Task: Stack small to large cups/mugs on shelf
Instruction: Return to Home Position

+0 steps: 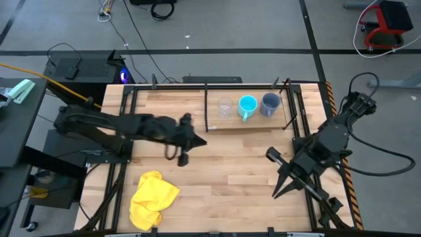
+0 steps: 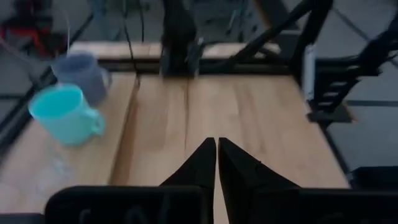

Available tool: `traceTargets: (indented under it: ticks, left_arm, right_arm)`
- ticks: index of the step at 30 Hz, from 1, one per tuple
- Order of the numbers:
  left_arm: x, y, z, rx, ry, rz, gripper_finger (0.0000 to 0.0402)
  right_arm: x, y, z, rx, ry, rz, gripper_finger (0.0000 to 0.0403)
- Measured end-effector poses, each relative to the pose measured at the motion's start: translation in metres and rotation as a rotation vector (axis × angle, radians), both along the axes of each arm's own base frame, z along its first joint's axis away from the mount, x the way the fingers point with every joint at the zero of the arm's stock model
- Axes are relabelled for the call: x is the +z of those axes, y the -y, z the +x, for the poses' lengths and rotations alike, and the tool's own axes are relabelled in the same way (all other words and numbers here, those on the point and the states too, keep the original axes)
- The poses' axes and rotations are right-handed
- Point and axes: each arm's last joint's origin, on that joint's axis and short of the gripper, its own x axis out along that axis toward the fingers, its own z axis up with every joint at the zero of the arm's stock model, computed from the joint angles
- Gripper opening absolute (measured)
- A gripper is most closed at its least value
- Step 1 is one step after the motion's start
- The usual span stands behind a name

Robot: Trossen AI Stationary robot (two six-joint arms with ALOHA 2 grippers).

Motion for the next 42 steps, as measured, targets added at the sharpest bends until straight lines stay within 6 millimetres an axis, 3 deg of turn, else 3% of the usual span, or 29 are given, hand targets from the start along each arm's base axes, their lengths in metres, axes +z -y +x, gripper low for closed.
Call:
traceTargets:
  ticks: [3,7,13,18,24,31,37,42]
  left_arm:
    - [0.025,-0.002,-0.021,-0.019,0.071,0.025,0.0032]
    - [0.038,-0.018,-0.050,0.022,0.080,0.036,0.0036]
    - [0.030,-0.042,-0.085,0.126,0.119,0.012,0.0029]
    - [0.012,-0.054,-0.114,0.194,0.181,-0.033,0.0023]
    - [-0.004,-0.060,-0.148,0.215,0.317,-0.053,0.0030]
    - [-0.022,-0.062,-0.186,0.270,0.404,-0.073,0.0035]
    - [-0.034,-0.060,-0.215,0.289,0.497,-0.093,0.0027]
    - [-0.046,-0.057,-0.234,0.291,0.557,-0.121,0.0023]
  right_arm:
    - [0.000,0.004,0.003,-0.004,0.008,-0.013,0.0029]
    - [0.004,0.022,0.001,0.051,0.018,-0.013,0.0029]
    - [0.020,0.067,-0.029,-0.028,0.069,-0.004,0.0029]
    - [0.022,0.101,-0.078,-0.107,0.183,0.050,0.0029]
    - [-0.006,0.128,-0.135,-0.189,0.327,0.176,0.0029]
    - [-0.052,0.144,-0.171,-0.211,0.392,0.279,0.0029]
    - [-0.082,0.150,-0.181,-0.228,0.410,0.326,0.0029]
    - [-0.107,0.147,-0.174,-0.223,0.382,0.342,0.0029]
